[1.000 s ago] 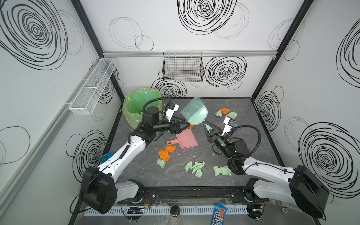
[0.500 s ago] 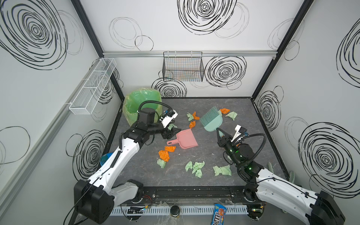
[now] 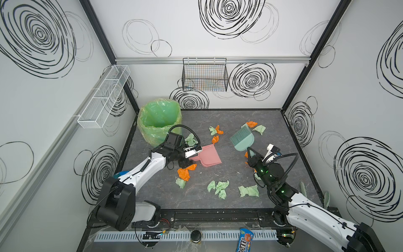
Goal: Sweep away the paper scraps from the table
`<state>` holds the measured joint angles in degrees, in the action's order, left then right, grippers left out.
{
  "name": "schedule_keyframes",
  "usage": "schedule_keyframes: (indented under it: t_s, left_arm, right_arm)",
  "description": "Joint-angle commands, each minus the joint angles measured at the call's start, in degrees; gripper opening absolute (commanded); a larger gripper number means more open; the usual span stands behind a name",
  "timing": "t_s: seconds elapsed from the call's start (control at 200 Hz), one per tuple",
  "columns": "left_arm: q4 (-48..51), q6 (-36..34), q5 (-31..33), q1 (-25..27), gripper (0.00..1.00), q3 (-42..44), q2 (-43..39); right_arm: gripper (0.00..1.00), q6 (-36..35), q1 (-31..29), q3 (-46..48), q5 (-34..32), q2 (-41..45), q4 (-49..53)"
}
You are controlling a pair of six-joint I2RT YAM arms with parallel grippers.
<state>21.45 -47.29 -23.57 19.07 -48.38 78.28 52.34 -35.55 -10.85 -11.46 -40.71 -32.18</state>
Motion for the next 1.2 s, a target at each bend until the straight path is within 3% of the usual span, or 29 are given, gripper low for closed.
schedule_keyframes:
  t_s: [0.0,0.75,1.196]
  left_arm:
    - [-4.83,-2.83,-1.25,-0.29,0.73,0.63,1.57]
    - [-9.31,-5.49,-2.18,-1.32,0.68,-1.69,14.72]
    - [-8.13,-5.70,-4.15,-2.31,0.48,-4.56,18.98]
  right_arm:
    - [0.02,0.75,0.29,0.12,0.33,-0.31,-1.53]
    - [0.02,0.13,1.36,2.60,2.87,-3.14,-8.46]
    - [0.02,0.14,1.73,2.53,4.26,-7.14,-11.15]
